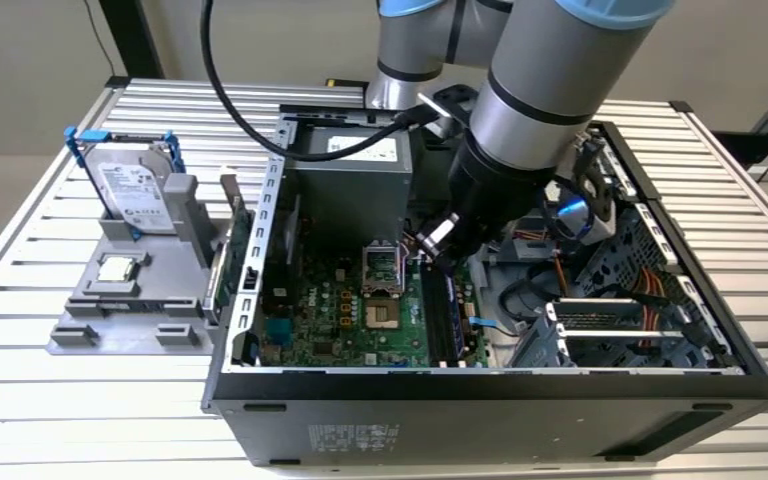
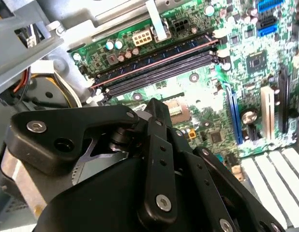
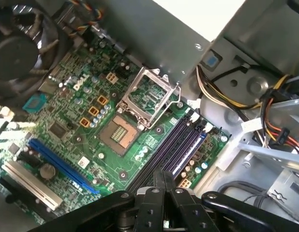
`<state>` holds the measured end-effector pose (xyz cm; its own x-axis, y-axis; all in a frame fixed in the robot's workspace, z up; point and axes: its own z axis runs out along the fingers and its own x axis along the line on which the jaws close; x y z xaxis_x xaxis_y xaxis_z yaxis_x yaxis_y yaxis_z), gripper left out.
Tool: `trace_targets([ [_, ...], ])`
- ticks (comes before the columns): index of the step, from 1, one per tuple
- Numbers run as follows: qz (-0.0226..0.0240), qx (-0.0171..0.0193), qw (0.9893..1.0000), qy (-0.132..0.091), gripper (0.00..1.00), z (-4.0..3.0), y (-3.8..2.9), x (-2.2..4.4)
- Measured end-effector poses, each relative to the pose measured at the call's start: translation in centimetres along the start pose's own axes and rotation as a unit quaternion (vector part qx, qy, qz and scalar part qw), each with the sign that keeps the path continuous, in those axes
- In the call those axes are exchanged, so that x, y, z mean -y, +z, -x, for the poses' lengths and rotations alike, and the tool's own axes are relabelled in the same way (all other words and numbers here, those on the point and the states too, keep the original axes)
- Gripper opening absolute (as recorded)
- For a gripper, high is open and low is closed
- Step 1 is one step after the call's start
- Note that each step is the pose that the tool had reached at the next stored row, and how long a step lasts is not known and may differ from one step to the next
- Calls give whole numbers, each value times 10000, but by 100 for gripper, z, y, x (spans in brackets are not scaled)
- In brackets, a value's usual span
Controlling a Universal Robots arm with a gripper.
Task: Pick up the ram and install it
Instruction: 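Press down the ram until it locks into place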
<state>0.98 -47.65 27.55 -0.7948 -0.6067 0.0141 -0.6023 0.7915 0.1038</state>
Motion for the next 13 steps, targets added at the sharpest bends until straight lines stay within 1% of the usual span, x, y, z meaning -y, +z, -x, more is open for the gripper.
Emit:
trace_targets([
  [2,-20,12,9999,-117,0,0,0,0],
  [6,-78,59,9993,-353,0,0,0,0],
  [9,-116,88,9985,-525,0,0,0,0],
  [13,-157,117,9971,-735,0,0,0,0],
])
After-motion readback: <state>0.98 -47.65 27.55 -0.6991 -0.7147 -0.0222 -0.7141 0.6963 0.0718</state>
